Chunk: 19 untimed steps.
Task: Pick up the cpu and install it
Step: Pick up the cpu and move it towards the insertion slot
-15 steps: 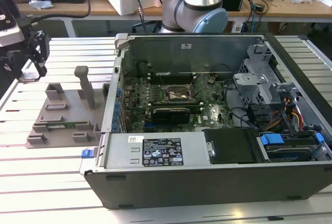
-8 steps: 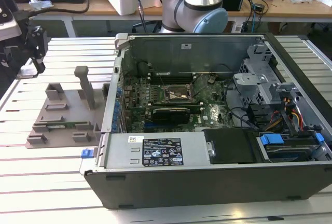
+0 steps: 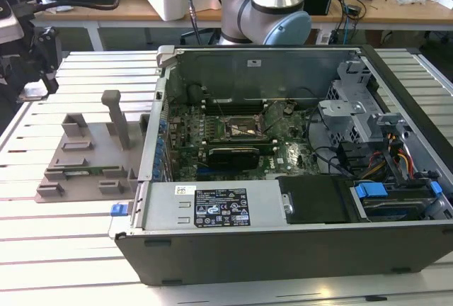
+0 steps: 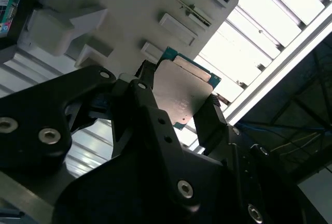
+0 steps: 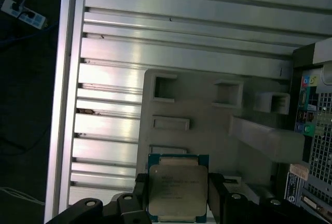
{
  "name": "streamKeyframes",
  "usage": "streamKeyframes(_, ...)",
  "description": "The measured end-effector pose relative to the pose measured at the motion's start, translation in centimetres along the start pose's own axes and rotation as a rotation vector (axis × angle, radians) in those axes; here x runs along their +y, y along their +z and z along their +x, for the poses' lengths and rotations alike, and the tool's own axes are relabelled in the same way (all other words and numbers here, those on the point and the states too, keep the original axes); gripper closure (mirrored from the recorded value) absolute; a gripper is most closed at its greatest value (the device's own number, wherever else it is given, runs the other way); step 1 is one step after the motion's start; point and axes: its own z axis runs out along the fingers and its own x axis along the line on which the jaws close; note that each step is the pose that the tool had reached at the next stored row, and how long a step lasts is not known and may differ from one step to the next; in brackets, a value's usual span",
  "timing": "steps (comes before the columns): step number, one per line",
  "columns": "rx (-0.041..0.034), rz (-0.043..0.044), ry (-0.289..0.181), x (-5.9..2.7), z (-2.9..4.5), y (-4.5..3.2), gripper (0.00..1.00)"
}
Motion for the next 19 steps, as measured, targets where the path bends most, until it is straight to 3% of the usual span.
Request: streamKeyframes(19, 0.0000, 0.0000, 0.000, -0.13, -0.08, -3.16, 0.45)
